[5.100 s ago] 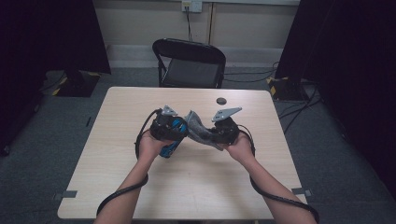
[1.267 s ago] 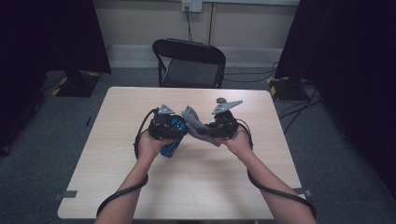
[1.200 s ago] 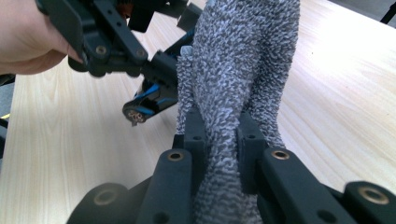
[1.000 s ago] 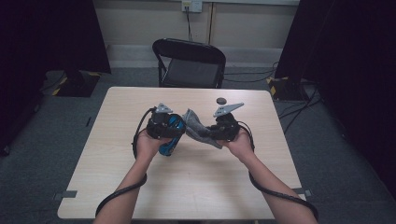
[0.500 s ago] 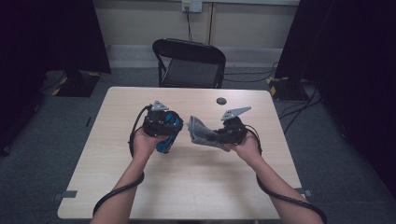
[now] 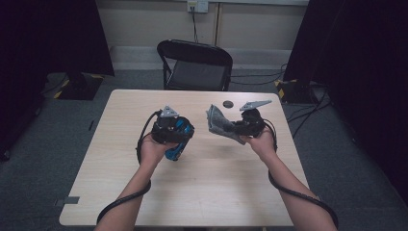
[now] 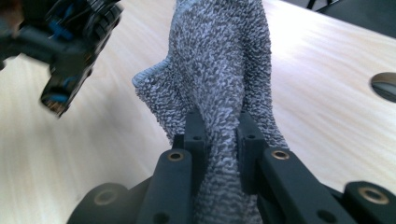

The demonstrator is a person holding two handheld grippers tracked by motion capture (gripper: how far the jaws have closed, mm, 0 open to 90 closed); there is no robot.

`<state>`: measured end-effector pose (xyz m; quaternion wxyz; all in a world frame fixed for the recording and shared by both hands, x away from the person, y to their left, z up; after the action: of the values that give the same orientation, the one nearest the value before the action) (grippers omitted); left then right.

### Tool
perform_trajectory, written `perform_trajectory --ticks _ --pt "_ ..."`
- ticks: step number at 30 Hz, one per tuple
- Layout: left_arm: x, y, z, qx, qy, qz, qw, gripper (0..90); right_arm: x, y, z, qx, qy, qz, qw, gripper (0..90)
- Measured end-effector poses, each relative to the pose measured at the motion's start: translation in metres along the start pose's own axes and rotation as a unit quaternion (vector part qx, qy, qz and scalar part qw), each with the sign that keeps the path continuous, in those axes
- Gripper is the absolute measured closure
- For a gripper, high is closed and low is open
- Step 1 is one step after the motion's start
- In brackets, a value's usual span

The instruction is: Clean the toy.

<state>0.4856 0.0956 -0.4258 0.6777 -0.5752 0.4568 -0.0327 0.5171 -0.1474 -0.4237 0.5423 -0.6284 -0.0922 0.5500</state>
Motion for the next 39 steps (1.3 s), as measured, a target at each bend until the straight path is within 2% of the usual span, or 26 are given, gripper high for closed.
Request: perform_trajectory --ticks 7,12,20,34,39 --pt "0.001 0.000 -0.012 0.007 0.019 0.000 0.9998 25.5 0.006 -0.016 -0.002 0.003 0.010 -0.005 0.9999 79.0" --pt "0.001 0.000 -0.015 0.010 0.024 0.000 0.9997 25.5 0.013 -0.030 0.006 -0.005 0.014 -0.007 0.9999 79.1" --pt "0.002 0.001 -0.021 0.012 0.032 0.000 0.9994 25.6 0.027 -0.044 0.021 -0.014 0.002 -0.005 0.9999 79.1" --pt "0.010 0.000 -0.029 0.017 0.041 0.003 0.9990 25.5 0.042 -0.049 0.034 -0.025 -0.011 0.006 0.9996 79.1" --pt "0.013 0.001 -0.027 0.016 0.038 0.009 0.9991 25.5 0.045 -0.047 0.041 -0.035 -0.025 0.010 0.9990 79.1"
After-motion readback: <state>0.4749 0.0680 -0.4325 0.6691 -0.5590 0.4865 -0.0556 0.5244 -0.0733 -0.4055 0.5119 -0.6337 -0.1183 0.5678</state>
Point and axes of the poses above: each handheld gripper's, and its own axes: x roughly forward along the jaws, y roughly out of its underside, z roughly to its left, the point moved 5 cm from there along x, roughly forward along the jaws, and after that the axes turned 2 degrees about -y, right-handed, at the moved point
